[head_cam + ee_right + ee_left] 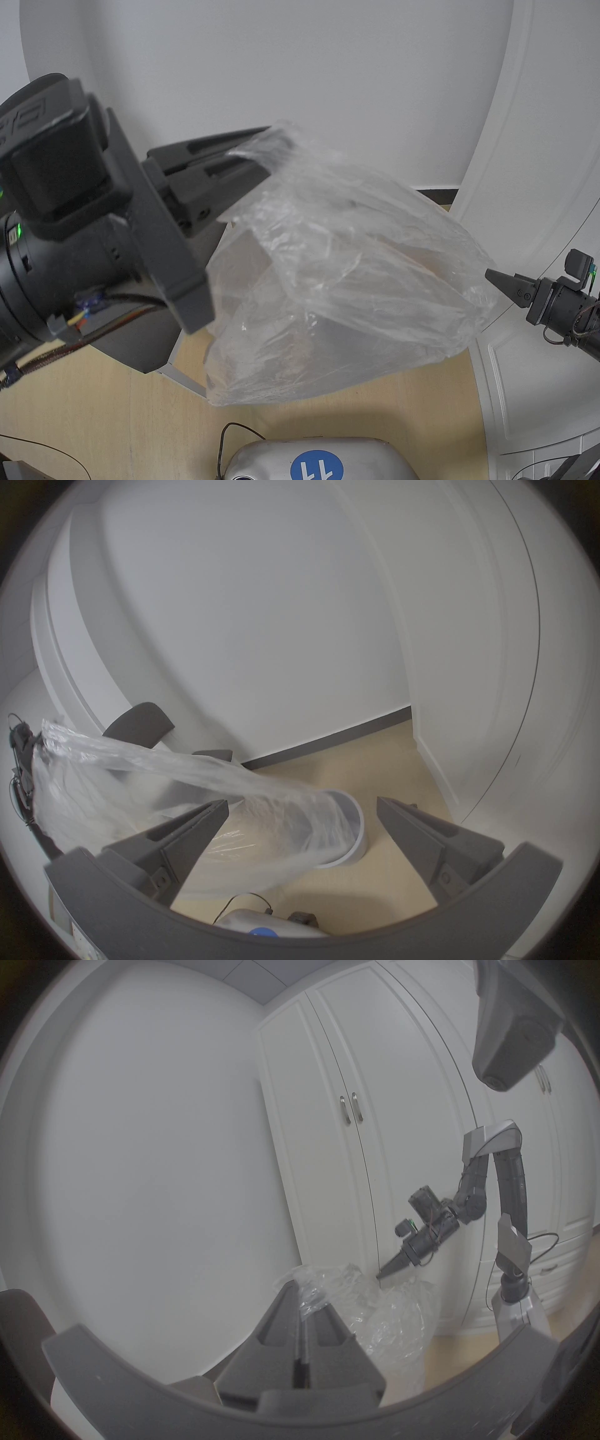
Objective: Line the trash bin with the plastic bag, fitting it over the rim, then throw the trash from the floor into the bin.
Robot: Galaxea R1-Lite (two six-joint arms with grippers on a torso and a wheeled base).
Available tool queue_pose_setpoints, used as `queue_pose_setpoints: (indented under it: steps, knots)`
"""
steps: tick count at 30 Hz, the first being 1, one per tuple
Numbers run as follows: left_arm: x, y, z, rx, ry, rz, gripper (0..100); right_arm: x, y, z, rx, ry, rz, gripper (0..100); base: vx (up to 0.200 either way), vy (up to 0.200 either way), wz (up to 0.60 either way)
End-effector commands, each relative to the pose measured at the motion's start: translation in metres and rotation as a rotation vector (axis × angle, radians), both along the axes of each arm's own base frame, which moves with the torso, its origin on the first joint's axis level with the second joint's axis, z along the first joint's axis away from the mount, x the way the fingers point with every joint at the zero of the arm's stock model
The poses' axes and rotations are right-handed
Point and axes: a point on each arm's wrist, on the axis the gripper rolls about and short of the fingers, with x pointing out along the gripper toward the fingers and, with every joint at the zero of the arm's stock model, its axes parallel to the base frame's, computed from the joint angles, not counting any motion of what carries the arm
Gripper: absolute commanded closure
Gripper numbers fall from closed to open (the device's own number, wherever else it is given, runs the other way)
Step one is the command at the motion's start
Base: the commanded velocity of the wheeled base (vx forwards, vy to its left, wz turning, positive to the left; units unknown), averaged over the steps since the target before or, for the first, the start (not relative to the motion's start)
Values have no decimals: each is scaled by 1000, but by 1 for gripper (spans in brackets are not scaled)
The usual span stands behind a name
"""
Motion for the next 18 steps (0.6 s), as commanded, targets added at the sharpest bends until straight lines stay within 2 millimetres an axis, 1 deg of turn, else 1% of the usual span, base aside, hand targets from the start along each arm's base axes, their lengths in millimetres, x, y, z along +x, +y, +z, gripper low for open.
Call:
queue_pose_setpoints:
  steps: [1,4,8,10,15,16,18]
  knots:
    - [5,-20,2,-17,-11,-30,100,5,4,-14,-20,60,18,0,0,0,0]
    - [5,-24,8,-41,-25,-41,100,2,3,-19,-22,83,40,0,0,0,0]
    - [6,-26,9,-42,-24,-41,100,-2,2,-21,-17,88,79,0,0,0,0]
    - [6,-26,13,-61,-21,-42,100,-5,2,-28,-36,107,120,0,0,0,0]
    - [5,-26,27,-109,-38,-46,100,1,5,-42,-71,163,149,0,0,0,0]
    - [5,-26,27,-109,-38,-46,100,1,5,-42,-71,163,149,0,0,0,0]
    - [2,-25,37,-138,-56,-56,100,5,7,-47,-72,193,159,0,0,0,0]
